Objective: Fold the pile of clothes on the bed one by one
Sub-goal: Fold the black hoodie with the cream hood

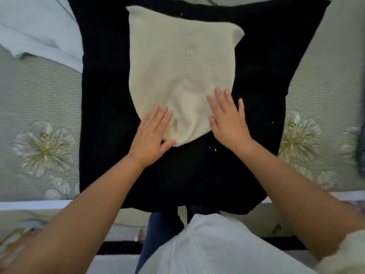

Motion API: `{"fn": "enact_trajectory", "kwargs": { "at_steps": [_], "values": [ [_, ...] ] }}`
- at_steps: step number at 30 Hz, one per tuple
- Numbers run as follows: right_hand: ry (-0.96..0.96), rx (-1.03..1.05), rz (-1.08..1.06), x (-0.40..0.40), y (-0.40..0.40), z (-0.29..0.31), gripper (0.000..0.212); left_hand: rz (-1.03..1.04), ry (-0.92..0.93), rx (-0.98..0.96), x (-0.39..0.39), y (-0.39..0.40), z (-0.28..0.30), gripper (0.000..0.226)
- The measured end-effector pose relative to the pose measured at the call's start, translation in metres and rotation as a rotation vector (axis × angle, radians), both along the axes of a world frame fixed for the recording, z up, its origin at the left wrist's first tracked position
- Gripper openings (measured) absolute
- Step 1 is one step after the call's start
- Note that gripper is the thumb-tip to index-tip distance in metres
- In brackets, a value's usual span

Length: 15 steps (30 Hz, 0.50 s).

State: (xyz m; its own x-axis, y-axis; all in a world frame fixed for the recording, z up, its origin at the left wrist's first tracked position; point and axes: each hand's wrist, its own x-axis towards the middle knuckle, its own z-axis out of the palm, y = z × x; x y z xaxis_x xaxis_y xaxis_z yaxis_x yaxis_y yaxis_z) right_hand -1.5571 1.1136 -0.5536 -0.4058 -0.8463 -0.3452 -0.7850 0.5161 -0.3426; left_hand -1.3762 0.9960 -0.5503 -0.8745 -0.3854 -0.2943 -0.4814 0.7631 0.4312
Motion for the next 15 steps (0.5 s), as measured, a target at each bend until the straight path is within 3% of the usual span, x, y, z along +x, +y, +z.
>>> {"fn": "enact_trajectory", "kwargs": {
  "at_steps": [3,6,7,10,15],
  "values": [
    [0.072,-0.244,-0.058,0.033,0.040,0.016,0.043,-0.201,0.001,-0.164,0.047,0.019,0.010,0.077],
    [0.172,-0.305,0.042,0.088,0.093,0.015,0.040,-0.427,-0.063,-0.243,0.104,0.045,0.004,0.067],
    [0.192,-0.289,0.122,0.107,0.109,0.012,0.044,-0.481,-0.092,-0.267,0.121,0.052,0.002,0.071],
    [0.206,-0.144,0.346,0.153,0.142,-0.004,0.080,-0.504,-0.204,-0.321,0.156,0.070,-0.003,0.079],
    [0.345,0.118,0.313,0.170,0.132,-0.029,0.106,-0.441,-0.319,-0.390,0.162,0.076,-0.015,0.095]
  ]
}}
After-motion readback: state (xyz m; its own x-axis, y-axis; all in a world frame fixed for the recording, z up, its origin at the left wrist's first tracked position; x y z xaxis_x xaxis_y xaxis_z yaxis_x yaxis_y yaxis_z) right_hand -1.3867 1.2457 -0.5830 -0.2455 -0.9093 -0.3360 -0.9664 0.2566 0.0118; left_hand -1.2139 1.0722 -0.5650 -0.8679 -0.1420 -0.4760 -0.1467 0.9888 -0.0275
